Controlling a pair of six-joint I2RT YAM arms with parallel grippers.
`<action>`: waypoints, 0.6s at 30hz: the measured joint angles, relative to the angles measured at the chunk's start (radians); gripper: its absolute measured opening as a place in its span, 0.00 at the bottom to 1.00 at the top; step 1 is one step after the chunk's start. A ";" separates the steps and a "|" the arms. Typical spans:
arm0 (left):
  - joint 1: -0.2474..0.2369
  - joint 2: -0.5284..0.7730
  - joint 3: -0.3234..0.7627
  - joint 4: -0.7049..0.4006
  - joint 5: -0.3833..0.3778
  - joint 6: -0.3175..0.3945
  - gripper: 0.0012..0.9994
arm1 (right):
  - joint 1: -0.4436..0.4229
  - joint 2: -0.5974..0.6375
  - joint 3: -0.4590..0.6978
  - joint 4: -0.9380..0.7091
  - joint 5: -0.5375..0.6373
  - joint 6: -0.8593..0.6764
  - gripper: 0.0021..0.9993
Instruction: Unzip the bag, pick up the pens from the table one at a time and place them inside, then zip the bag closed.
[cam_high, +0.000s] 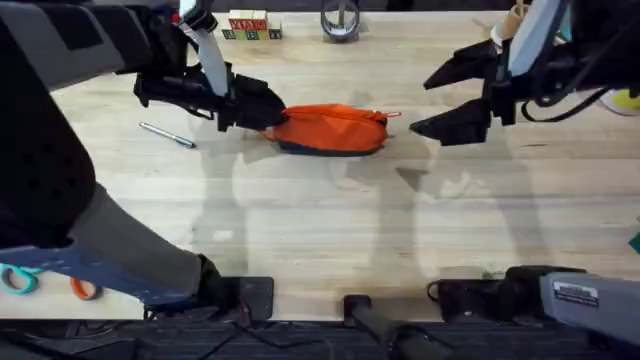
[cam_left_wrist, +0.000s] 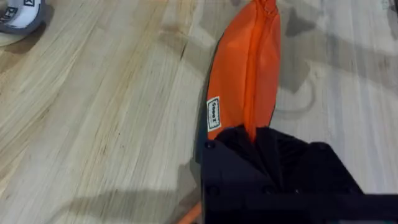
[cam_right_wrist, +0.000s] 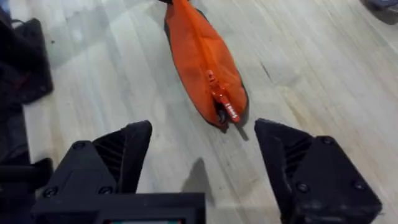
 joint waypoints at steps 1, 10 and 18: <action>0.000 0.000 0.000 0.000 0.000 0.000 0.04 | 0.008 0.002 0.000 0.010 0.015 0.000 1.00; 0.000 0.000 0.000 0.000 0.000 0.000 0.04 | 0.148 0.008 0.000 0.087 0.203 -0.002 1.00; 0.000 0.000 0.000 0.000 0.000 0.000 0.04 | 0.190 0.008 0.000 0.128 0.271 -0.005 1.00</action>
